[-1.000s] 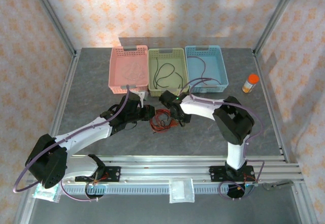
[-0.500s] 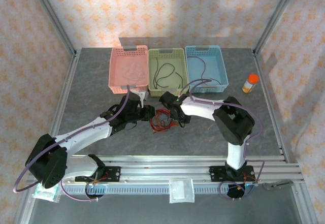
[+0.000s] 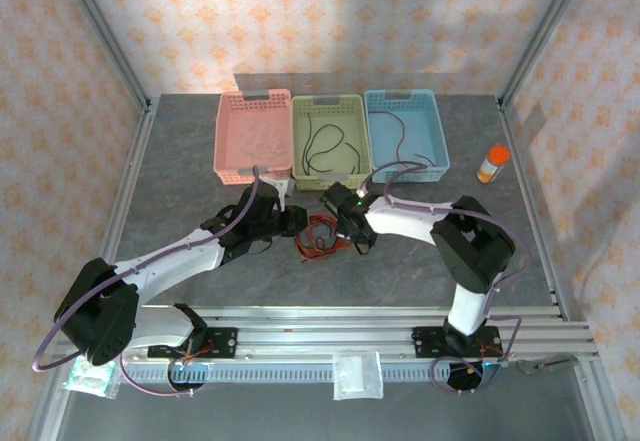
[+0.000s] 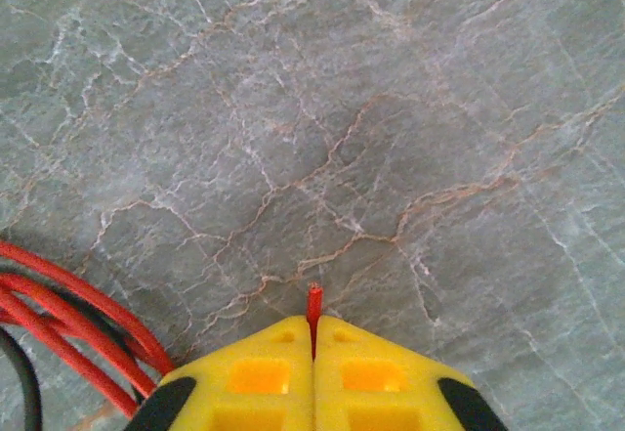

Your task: Untangle the cables

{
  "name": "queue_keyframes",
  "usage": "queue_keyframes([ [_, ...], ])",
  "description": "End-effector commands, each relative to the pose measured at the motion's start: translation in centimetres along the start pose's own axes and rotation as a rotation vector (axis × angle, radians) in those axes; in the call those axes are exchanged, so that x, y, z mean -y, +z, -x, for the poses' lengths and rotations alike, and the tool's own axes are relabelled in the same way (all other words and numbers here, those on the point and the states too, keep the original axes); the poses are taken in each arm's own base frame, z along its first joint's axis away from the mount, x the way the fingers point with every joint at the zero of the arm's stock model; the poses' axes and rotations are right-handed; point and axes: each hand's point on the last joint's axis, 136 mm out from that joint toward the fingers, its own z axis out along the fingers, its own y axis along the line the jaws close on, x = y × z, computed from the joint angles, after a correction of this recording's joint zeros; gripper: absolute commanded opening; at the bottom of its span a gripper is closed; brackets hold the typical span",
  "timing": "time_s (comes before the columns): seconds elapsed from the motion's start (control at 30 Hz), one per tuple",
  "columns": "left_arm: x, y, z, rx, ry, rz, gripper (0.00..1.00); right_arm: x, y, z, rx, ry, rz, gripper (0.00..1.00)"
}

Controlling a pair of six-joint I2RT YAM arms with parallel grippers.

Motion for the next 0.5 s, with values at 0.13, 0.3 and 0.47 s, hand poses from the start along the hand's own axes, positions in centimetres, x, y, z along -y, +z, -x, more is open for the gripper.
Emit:
queue_keyframes([
  [0.13,3.1,0.3,3.1,0.082,0.057,-0.095,0.15,-2.0,-6.1,3.7,0.132,0.064,0.157,0.00],
  [0.3,4.2,0.3,3.7,0.091,0.070,-0.143,0.22,-2.0,-9.3,5.6,0.216,0.069,0.192,0.00],
  [0.47,6.7,0.1,3.7,0.078,0.113,-0.275,0.30,-2.3,-12.8,7.7,0.294,0.049,0.309,0.00],
])
